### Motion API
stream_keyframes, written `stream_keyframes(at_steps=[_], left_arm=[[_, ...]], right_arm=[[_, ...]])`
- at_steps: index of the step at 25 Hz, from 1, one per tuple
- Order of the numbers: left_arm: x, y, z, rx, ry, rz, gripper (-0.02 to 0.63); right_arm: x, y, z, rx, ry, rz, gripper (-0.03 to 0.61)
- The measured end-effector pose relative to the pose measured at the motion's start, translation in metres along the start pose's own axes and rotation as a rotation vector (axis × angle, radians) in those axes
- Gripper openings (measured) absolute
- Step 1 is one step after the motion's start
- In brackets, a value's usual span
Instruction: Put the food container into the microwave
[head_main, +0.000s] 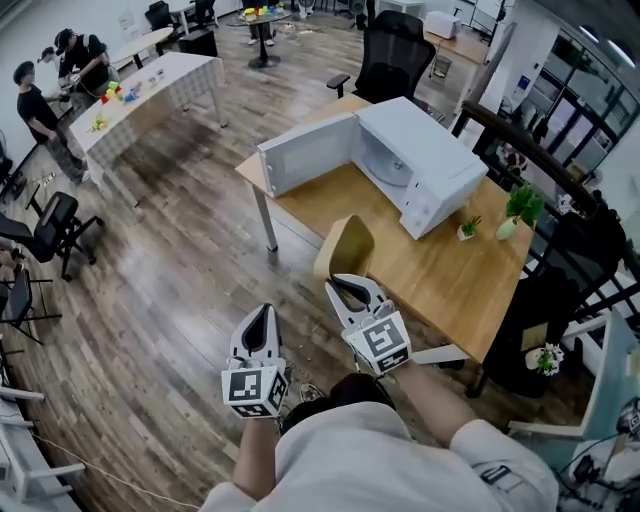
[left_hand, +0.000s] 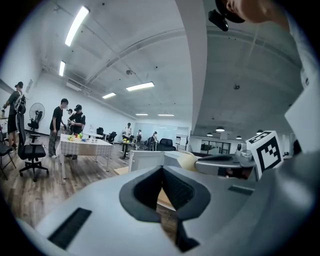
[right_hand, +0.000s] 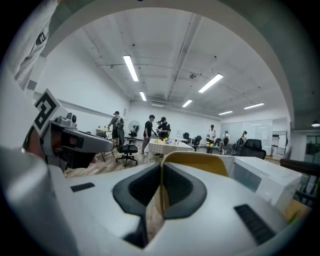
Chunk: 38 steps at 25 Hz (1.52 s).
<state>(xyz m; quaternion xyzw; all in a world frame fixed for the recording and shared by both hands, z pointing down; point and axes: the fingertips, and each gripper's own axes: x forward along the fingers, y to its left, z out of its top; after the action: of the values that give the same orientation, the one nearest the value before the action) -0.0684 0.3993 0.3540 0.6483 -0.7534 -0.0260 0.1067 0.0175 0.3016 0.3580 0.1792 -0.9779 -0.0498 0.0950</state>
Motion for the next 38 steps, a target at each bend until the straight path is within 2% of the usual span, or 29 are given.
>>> stream_keyframes(at_steps=[10, 16, 27, 32, 38], left_arm=[[0.053, 0.018, -0.02, -0.019, 0.063, -0.035, 0.012], [0.135, 0.019, -0.012, 0.018, 0.09, -0.078, 0.012], [0.281, 0.015, -0.01, 0.089, 0.21, -0.152, 0.012], [0.32, 0.004, -0.016, 0.104, 0.24, -0.184, 0.012], [0.352, 0.002, -0.03, 0.106, 0.292, -0.215, 0.012]], right_arm=[[0.041, -0.05, -0.02, 0.012, 0.047, -0.047, 0.026], [0.084, -0.107, -0.034, 0.041, 0.06, -0.043, 0.026], [0.151, -0.21, -0.068, 0.131, 0.096, -0.046, 0.026], [0.16, -0.229, -0.09, 0.123, 0.139, -0.02, 0.026], [0.165, -0.259, -0.107, 0.148, 0.177, -0.059, 0.026]])
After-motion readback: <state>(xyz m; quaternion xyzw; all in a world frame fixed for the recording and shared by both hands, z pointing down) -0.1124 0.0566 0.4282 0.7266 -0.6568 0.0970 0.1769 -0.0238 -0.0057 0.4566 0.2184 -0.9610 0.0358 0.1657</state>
